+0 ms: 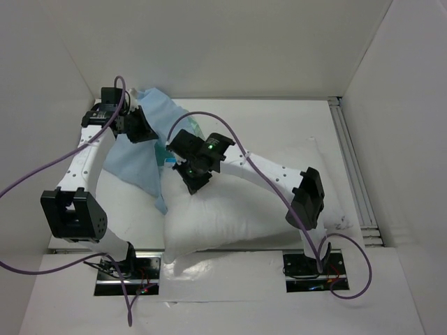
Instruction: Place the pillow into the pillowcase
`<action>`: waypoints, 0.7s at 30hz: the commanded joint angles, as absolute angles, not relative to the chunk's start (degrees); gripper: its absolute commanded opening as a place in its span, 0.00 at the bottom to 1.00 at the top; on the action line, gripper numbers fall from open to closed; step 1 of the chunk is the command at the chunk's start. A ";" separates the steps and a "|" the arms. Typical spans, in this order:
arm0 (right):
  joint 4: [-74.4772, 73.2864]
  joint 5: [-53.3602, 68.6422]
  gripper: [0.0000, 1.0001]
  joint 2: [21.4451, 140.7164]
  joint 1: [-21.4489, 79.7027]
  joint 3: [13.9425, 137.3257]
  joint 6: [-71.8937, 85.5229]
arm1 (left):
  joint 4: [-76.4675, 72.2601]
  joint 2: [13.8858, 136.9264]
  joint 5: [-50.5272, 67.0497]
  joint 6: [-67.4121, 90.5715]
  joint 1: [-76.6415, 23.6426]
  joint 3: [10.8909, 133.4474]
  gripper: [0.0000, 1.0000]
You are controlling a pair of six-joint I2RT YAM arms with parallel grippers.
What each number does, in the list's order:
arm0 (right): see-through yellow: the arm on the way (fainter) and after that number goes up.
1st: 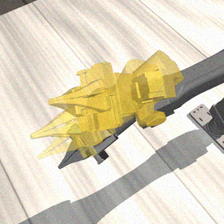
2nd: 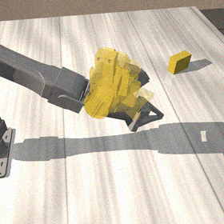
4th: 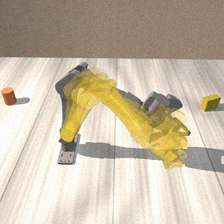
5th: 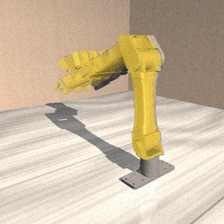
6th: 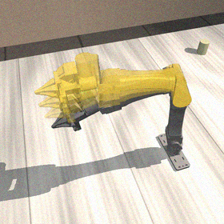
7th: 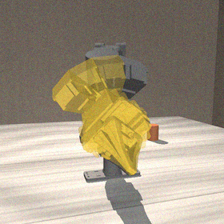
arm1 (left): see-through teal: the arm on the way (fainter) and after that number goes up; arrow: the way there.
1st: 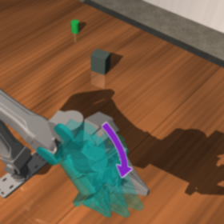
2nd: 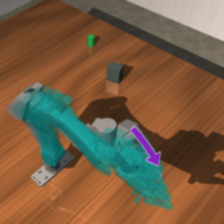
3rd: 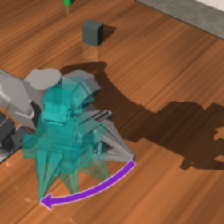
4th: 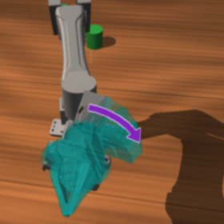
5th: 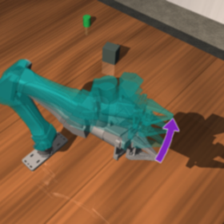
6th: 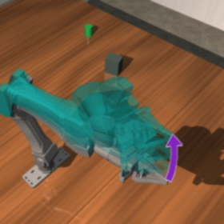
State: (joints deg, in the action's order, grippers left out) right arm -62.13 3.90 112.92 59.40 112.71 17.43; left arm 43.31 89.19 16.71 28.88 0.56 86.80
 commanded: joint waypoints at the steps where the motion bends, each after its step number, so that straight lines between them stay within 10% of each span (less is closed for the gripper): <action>1: -66.79 7.03 0.00 110.92 62.31 117.15 16.08 | 41.66 89.21 15.91 29.00 1.23 87.54 0.00; 21: -68.55 9.67 0.00 126.73 57.49 136.20 10.11 | 42.19 76.12 22.05 27.33 2.99 76.92 0.00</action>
